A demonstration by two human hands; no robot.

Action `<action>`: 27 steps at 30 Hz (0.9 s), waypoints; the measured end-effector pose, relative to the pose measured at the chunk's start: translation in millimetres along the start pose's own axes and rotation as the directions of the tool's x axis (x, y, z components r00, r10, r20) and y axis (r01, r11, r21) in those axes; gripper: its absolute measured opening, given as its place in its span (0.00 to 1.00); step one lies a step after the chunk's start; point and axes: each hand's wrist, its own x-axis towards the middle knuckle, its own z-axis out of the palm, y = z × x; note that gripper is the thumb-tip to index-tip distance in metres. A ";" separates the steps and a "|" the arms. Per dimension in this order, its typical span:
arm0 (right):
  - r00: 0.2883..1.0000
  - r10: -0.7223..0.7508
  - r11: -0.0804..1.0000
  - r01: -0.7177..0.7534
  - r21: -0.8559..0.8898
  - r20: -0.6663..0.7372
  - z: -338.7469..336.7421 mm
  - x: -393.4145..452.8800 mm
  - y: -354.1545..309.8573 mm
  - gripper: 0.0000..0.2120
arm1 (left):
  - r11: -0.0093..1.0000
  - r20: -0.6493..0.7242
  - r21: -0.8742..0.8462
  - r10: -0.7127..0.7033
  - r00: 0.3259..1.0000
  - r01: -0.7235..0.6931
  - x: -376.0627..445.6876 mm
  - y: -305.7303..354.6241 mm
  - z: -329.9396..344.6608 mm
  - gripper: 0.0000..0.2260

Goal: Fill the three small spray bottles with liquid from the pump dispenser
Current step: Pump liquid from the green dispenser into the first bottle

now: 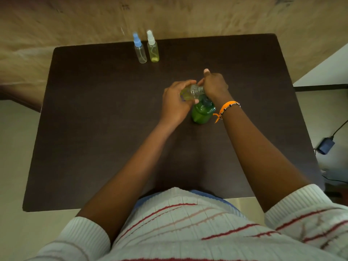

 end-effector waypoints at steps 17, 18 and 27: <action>0.999 0.015 0.997 -0.018 0.080 0.034 3.7 4.9 2.9 0.32 | 1.000 -0.014 -0.025 -0.013 1.000 0.013 0.4 1.1 -1.4 0.23; 1.000 0.009 0.995 -0.010 0.100 0.010 4.9 4.9 4.9 0.31 | 1.000 -0.012 -0.014 -0.013 1.000 0.013 0.5 0.7 -0.6 0.23; 0.999 0.012 0.994 -0.009 0.108 -0.030 4.0 2.5 6.7 0.26 | 0.998 0.017 -0.026 -0.058 0.998 0.058 0.3 -5.5 2.5 0.23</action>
